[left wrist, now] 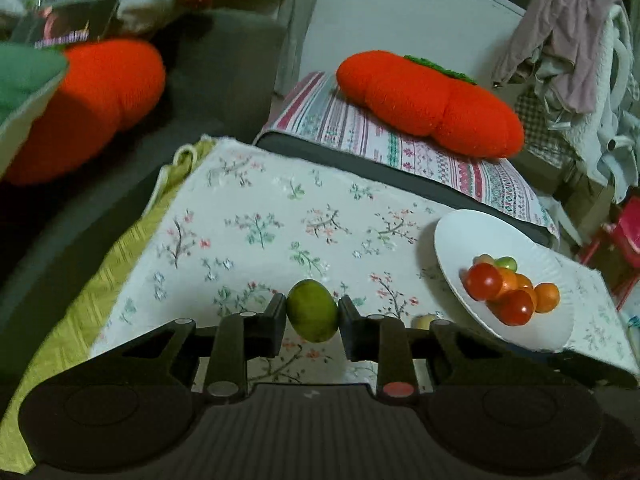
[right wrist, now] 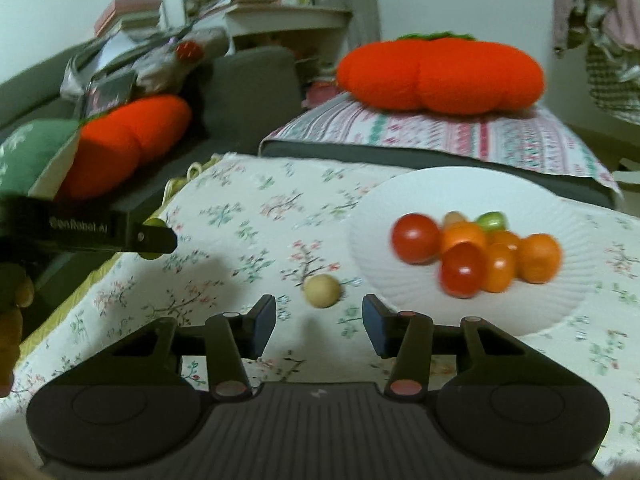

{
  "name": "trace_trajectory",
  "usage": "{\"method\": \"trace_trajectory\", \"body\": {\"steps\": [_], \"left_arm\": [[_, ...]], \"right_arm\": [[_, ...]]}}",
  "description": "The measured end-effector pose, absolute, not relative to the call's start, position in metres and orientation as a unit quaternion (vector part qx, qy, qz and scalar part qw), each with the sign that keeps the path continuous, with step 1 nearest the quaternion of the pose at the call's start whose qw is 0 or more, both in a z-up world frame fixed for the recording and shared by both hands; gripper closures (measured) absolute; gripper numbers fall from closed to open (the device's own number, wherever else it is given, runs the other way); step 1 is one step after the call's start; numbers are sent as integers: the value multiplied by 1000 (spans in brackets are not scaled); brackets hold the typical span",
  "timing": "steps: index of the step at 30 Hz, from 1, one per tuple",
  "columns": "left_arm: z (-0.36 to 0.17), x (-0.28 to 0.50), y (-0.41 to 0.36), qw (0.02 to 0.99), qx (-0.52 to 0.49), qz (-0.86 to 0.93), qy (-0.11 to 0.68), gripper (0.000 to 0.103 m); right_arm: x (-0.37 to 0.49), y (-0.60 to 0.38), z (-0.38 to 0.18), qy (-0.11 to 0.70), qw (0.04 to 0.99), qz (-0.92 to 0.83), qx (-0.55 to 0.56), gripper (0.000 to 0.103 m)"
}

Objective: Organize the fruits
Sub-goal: 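Grasp the green lime with the left tool while the right tool grasps the beige round fruit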

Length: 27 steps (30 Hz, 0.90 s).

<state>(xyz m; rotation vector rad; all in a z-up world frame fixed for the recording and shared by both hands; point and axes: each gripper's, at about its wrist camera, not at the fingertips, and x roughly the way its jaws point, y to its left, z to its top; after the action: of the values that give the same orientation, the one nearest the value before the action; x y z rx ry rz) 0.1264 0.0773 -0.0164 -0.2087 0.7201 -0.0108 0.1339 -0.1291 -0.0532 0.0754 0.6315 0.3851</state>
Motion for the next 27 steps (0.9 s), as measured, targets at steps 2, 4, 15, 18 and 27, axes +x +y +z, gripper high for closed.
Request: {"method": "trace_trajectory", "body": {"steps": [2,4,15,18,27], "left_arm": [[-16,128,77,930,-103,-9,353,84],[-15,130,74,931,-100,-9,351,84],[-19,134,80,930,-98,-3,355,84],[-17,133,79,931,-99,-5,352,84],[-14,134,83,931,-109,-1,348,84]], "right_arm": [[140,-119,-59,317,929,190,27,58],[147,-107,-67,324,927,188,6,58],[168,-90,-80,320,932,167,-22,90],[167,-97,-78,324,931,168,-9,90],[170,-75,-77,307,937,162,-33,60]]}}
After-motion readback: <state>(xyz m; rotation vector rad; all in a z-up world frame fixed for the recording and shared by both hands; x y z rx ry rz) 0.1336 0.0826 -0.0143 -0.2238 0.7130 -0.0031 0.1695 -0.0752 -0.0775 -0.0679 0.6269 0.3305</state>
